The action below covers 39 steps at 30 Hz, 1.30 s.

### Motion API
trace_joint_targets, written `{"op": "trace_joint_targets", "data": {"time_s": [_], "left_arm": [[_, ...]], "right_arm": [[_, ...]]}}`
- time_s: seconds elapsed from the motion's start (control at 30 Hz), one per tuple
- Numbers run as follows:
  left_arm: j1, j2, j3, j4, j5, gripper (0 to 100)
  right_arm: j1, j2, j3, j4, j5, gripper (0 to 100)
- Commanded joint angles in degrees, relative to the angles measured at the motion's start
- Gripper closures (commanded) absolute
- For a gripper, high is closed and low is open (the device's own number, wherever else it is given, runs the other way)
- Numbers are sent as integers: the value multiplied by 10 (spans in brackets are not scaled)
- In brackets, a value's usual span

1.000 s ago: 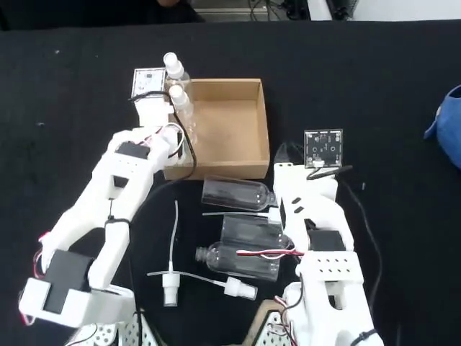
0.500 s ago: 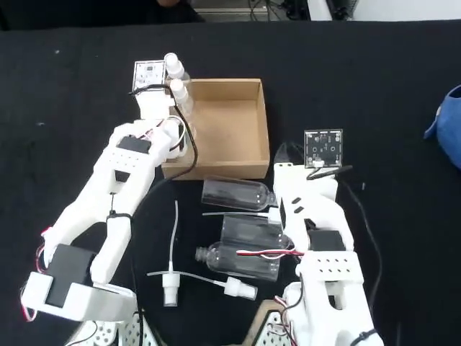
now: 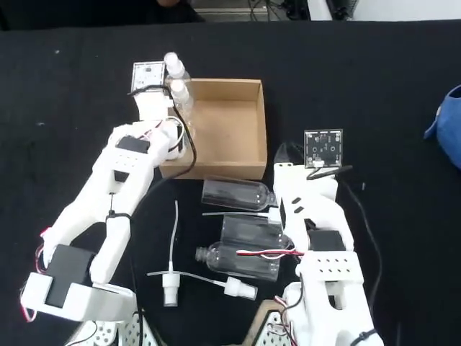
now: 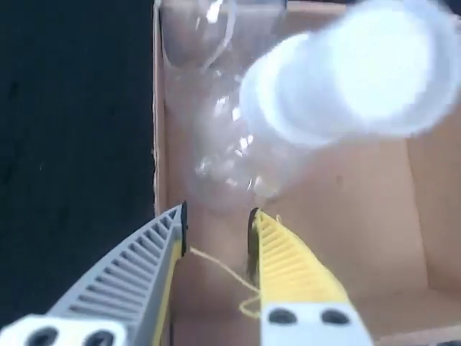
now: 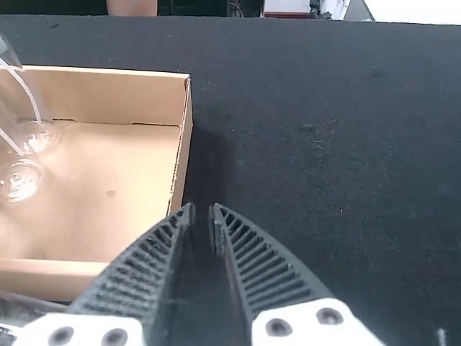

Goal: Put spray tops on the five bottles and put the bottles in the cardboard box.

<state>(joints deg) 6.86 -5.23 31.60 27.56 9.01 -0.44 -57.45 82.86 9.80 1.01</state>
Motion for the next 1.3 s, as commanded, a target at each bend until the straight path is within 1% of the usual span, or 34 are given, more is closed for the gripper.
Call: {"op": "trace_joint_targets", "data": {"time_s": [0.0,0.17,0.3,0.37,0.47,0.53,1.0,1.17,1.27], "left_arm": [[-13,-10,-60,64,3,971],[-16,-10,-102,135,3,971],[-40,-10,-120,159,3,970],[-53,-8,-121,158,-3,970],[-61,-4,-115,157,-42,970],[-61,-4,-102,154,-54,970],[-59,-3,-76,151,-54,970],[-66,-6,-38,109,-54,970],[-65,-6,-26,102,-54,970]], "right_arm": [[-12,-6,-5,-16,4,980],[-12,-6,-5,-16,4,980],[-12,-6,-4,-16,4,980],[-12,-6,-4,-16,4,980],[-12,-6,-4,-16,4,980],[-12,-6,-4,-16,4,980],[-12,-6,-4,-16,4,980],[-12,-6,-4,-16,4,980],[-12,-6,-4,-16,4,980]]}}
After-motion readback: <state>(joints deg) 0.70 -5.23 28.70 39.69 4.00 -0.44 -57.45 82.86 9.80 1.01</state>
